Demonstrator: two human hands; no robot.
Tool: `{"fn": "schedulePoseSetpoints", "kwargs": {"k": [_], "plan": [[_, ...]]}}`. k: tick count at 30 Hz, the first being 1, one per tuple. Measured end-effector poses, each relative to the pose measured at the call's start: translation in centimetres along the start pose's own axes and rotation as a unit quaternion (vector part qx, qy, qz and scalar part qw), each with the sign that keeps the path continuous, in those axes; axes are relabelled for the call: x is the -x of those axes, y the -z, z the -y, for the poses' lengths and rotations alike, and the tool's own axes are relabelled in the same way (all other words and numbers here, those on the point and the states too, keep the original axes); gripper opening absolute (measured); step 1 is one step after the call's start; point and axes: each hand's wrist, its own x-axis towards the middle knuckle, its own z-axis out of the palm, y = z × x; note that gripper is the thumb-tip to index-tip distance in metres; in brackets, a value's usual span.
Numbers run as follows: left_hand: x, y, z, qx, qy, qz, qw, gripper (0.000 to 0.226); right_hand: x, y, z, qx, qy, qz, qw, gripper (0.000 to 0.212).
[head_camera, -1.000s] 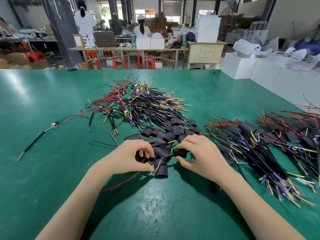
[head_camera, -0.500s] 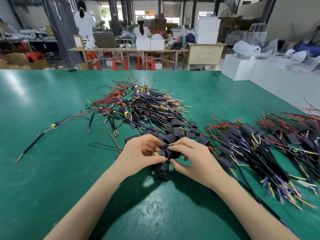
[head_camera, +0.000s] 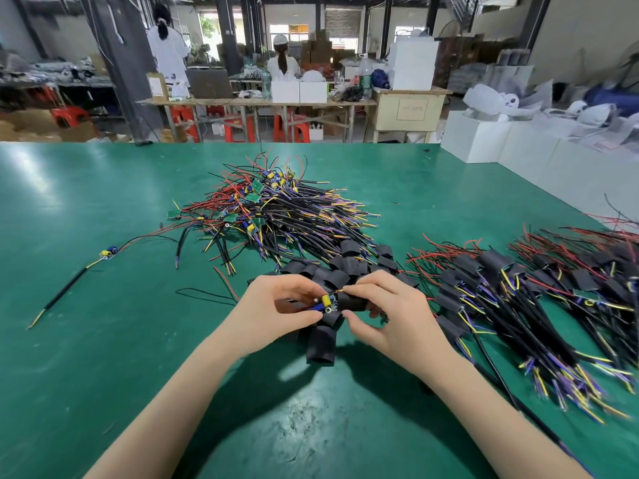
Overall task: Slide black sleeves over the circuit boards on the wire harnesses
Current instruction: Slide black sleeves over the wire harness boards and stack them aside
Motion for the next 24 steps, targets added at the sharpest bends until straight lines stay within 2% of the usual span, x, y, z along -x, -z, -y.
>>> {"fn": "schedulePoseSetpoints", "kwargs": {"k": [8, 16, 20, 24], "plan": [[0.15, -0.14, -0.11, -0.053, -0.031, -0.003, 0.998, 0.023, 0.01, -0.17, -0.17, 0.015, 0.011, 0.01, 1.0, 0.028], [0.25, -0.02, 0.05, -0.072, -0.053, 0.001, 0.996, 0.022, -0.11, -0.02, 0.0, -0.074, -0.049, 0.025, 0.996, 0.025], [0.26, -0.09, 0.29, -0.077, -0.039, 0.007, 0.996, 0.02, -0.09, 0.28, -0.13, -0.077, -0.025, 0.061, 0.995, 0.026], [0.19, -0.28, 0.51, -0.059, -0.029, 0.005, 0.998, 0.017, -0.09, 0.28, -0.11, -0.067, -0.012, 0.051, 0.996, 0.025]]}}
